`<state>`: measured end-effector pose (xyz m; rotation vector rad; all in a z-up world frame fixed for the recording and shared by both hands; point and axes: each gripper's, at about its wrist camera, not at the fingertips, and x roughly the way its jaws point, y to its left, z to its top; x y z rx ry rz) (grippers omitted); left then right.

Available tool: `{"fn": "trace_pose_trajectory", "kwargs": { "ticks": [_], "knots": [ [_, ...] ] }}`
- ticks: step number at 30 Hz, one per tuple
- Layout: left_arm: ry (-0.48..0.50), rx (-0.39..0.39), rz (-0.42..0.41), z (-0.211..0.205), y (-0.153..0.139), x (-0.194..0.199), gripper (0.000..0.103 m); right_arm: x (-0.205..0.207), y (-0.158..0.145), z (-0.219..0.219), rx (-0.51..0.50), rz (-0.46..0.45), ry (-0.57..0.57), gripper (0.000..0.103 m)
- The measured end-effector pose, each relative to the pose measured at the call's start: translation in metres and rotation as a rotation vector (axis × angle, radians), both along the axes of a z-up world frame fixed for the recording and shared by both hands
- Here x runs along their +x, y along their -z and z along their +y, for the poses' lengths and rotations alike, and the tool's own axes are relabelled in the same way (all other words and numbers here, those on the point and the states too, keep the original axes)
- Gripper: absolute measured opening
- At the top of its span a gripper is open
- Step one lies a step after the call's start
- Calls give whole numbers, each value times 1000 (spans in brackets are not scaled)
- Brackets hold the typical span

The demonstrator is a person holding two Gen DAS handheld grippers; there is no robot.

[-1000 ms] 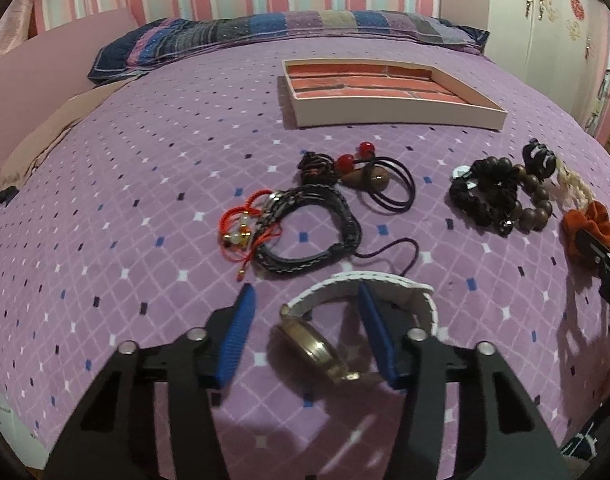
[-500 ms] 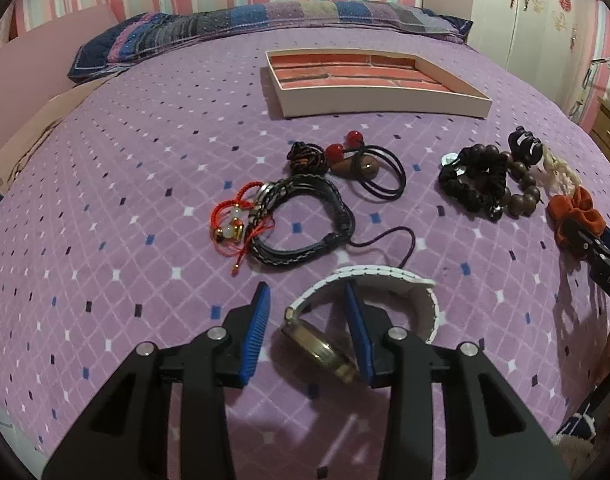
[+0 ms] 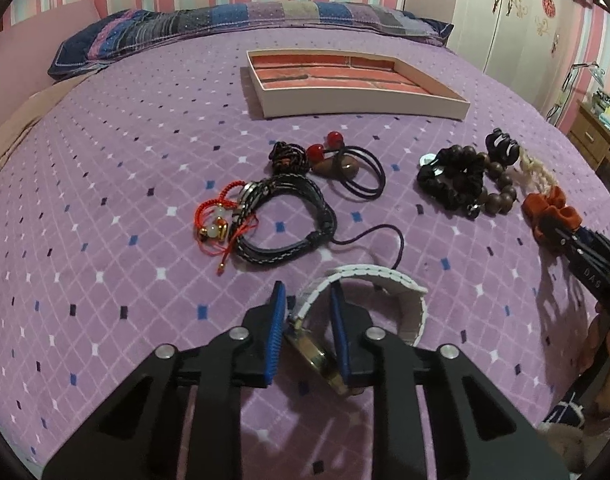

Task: Organize jewelry
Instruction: 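Lower the right tool onto the orange scrunchie and close it while the left tool grasps the white-band watch, then lift the orange scrunchie with the right tool while the left tool carries the watch over the brick tray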

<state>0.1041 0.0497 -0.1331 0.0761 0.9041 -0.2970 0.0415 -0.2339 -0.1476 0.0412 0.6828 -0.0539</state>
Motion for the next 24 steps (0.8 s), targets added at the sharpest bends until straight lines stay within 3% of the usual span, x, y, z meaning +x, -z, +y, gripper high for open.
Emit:
{"fn": "trace_pose_trajectory", "kwargs": {
  "ticks": [4,24],
  "knots": [
    [-14,20,-25,-1,-7,-6,8,-3,-1,-1,12,-6,-2,31],
    [-58,49,-116,-15,-40,-25,8,-20,-26,-5,25,-57,-14,26]
  ]
}}
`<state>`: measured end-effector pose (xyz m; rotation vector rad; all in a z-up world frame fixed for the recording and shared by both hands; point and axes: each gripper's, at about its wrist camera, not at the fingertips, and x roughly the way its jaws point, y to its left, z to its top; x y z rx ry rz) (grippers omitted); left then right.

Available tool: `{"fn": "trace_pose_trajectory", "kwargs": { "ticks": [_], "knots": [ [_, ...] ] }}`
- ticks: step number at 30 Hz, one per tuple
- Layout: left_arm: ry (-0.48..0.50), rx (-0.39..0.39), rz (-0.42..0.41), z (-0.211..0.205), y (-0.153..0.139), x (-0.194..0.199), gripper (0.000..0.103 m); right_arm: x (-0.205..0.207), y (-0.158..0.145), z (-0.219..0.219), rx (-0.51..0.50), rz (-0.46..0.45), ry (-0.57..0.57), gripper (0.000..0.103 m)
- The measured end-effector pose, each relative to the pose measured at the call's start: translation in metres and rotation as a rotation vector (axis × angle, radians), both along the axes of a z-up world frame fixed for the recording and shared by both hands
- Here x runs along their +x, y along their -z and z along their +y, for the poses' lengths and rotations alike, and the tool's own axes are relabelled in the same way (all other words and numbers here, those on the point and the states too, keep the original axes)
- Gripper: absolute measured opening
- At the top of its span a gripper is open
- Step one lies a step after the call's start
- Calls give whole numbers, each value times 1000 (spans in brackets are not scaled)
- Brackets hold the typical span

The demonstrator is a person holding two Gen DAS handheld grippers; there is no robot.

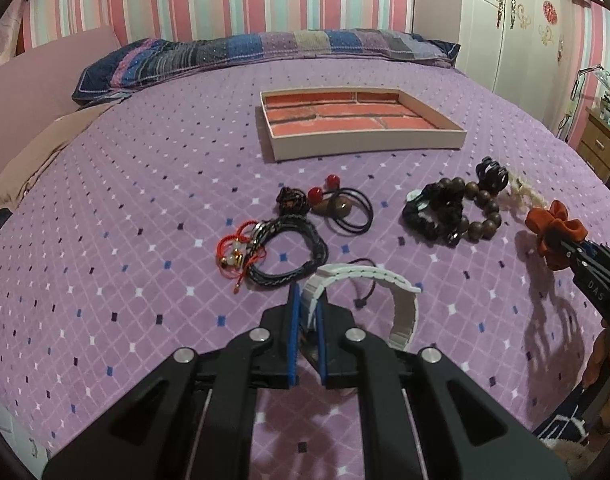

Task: Organize jewelry
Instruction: 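Lift the orange scrunchie with the right tool while the left tool carries the watch over the brick tray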

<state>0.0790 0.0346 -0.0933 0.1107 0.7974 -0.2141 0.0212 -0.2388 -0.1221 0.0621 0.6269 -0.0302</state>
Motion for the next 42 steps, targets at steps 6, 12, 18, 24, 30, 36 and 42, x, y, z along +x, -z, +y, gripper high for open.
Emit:
{"fn": "trace_pose_trajectory", "kwargs": {
  "ticks": [6,12,18,24,30,36,42],
  "knots": [
    [-36,-23,-4,-6,-21,13,8,9,-27,0,7,-35,-20,26],
    [-49,-76,-37,-17,-55,51,8,44,-69,3,4,-83,-46,26],
    [-71,-119,-54,-24,-83,112,8,118,-92,3,2,-90,-78,26],
    [-110,-130,-31,-35,-89,197,8,208,-90,-2,19,-30,-96,26],
    [-148,-108,36,-46,-67,286,8,308,-87,-3,15,40,-104,26],
    [-168,-82,107,-57,-28,363,8,400,-56,-7,26,172,-89,26],
    [-198,-88,177,-55,4,409,8,448,-27,-8,-3,261,-75,26]
  ]
}}
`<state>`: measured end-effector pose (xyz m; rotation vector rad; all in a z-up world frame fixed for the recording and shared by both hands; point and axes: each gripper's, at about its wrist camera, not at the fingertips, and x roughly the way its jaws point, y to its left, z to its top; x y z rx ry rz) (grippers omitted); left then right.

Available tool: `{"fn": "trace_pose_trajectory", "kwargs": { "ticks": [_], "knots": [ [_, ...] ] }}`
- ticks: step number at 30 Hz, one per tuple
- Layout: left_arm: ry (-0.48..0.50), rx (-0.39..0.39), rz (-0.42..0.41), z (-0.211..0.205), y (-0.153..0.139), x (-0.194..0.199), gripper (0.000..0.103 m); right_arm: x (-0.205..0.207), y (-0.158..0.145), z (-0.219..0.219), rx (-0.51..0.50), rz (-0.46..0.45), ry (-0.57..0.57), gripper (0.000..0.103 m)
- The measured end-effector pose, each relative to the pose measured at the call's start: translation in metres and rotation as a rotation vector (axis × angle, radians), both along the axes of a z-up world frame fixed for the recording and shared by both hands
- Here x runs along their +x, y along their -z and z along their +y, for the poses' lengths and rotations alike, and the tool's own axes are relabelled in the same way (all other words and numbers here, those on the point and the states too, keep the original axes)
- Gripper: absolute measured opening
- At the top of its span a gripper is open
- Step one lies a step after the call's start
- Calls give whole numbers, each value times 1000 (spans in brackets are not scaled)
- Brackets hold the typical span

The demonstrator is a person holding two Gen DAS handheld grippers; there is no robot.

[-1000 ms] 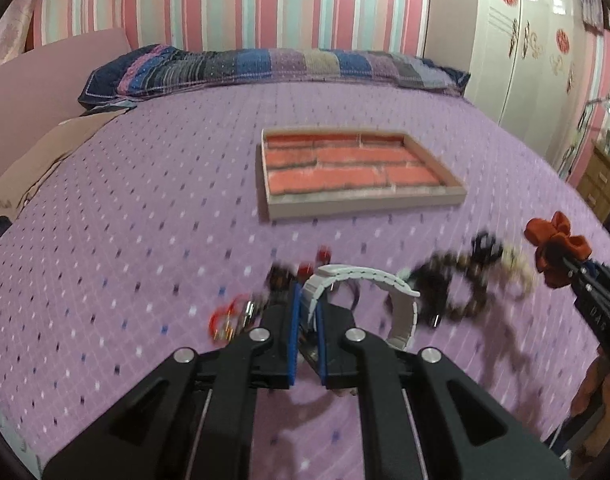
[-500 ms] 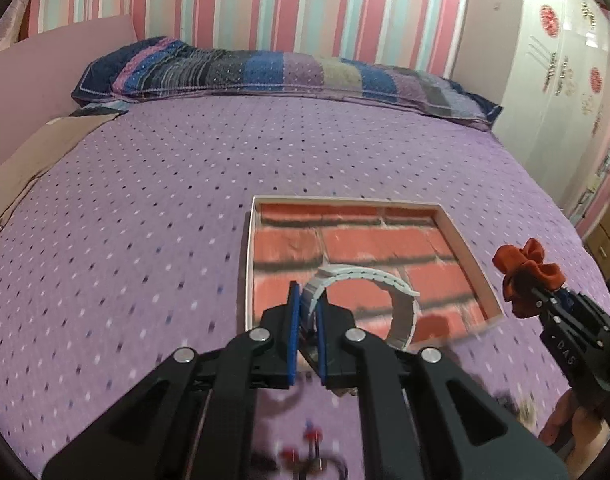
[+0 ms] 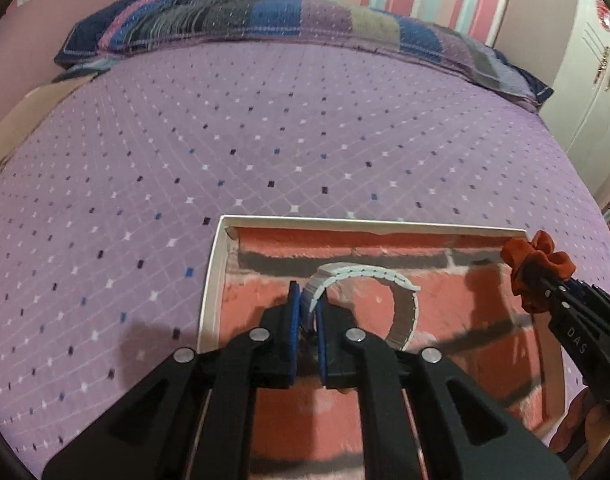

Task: Organize jewelry
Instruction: 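Lift the orange scrunchie with the right tool while the left tool carries the watch over the brick tray, then open the left tool to drop the watch in the tray while the right tool releases the scrunchie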

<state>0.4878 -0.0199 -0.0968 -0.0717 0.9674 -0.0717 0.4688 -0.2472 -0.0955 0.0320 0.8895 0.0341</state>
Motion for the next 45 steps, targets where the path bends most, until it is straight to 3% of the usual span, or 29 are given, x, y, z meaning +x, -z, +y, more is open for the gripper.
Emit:
{"fn": "trace_pose_trajectory", "kwargs": {
  "ticks": [8,19,22,24,29,34,36,37,43,45],
  "knots": [
    [12,41,30,-1,16,26,8,27,22,2,0,86,12,29],
    [32,54,49,-5,14,28,13,36,21,-4,45,127,14,64],
    [37,54,36,-4,9,21,27,29,13,-10,59,116,16,71],
    [39,53,20,-2,4,15,52,24,7,-12,81,102,6,75],
    [57,59,4,1,-10,-4,54,8,-7,-17,99,70,1,81],
    [66,32,-77,15,-45,-49,60,-37,-39,-21,79,-33,-1,93],
    [69,21,-133,22,-62,-77,76,-69,-58,-23,68,-99,-5,97],
    [71,14,-174,27,-73,-96,78,-81,-63,-23,57,-122,-5,99],
    [88,-14,-289,44,-109,-182,84,-174,-88,-29,28,-248,3,99],
    [77,-25,-318,51,-116,-206,93,-201,-92,-31,23,-277,7,99]
  ]
}}
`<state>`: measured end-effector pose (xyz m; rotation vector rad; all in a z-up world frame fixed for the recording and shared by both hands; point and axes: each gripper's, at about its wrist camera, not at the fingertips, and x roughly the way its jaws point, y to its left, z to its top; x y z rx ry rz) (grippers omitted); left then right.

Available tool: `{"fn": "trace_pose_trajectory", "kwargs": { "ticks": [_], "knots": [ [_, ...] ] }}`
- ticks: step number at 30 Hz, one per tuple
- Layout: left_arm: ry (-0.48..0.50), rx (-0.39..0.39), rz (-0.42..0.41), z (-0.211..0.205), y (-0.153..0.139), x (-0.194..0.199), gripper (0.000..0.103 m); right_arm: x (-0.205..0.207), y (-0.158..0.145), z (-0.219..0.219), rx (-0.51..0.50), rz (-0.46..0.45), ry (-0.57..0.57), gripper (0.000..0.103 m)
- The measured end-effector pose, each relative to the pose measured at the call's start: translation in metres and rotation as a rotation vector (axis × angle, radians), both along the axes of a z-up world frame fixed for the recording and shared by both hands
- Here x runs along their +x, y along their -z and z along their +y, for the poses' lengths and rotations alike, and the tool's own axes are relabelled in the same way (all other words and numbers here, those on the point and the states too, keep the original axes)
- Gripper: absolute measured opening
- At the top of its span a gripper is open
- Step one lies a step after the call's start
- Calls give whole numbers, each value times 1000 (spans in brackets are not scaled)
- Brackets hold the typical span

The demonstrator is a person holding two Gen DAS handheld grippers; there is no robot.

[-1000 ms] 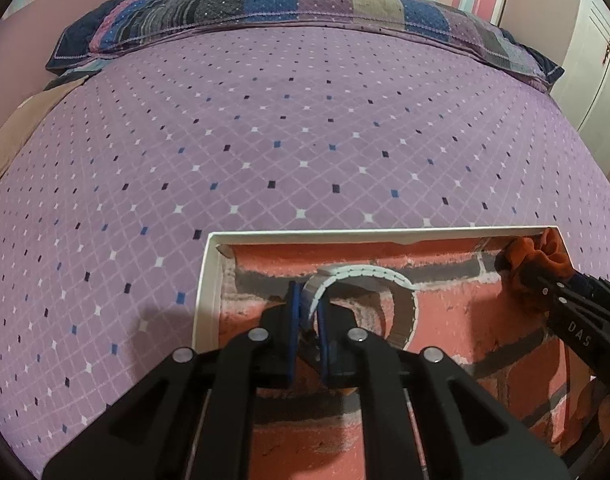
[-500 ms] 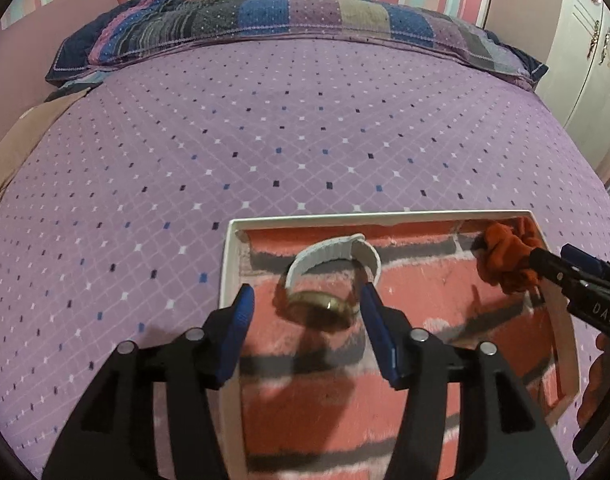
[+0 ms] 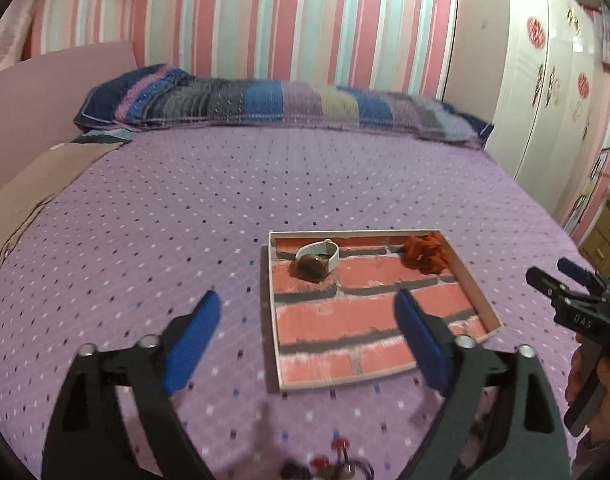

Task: Organize jewelry
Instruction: 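Open the left tool to drop the watch in the tray while the right tool releases the scrunchie, then move the right tool to the cream scrunchie while the left tool approaches the black braided bracelet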

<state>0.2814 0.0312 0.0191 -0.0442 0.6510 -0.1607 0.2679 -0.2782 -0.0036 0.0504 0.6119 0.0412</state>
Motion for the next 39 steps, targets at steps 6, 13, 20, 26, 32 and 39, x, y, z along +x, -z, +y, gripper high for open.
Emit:
{"fn": "trace_pose_trajectory", "kwargs": {
  "ticks": [6,13,20,26,32,39],
  "knots": [
    [-42,17,-48,18,-3,-64,97,-71,-3,-4,14,-50,-6,99],
    [-82,15,-43,35,21,-114,99,-127,21,-9,17,-23,63,99],
    [-90,92,-18,30,54,-145,99,-162,42,-8,-69,-43,152,99],
    [-69,60,60,30,86,-159,99,-179,55,-10,-97,-54,185,99],
    [-77,54,103,23,110,-164,99,-186,75,-9,-105,-27,181,99],
    [-74,-1,118,31,121,-163,99,-189,95,-9,-105,16,180,99]
  ]
}}
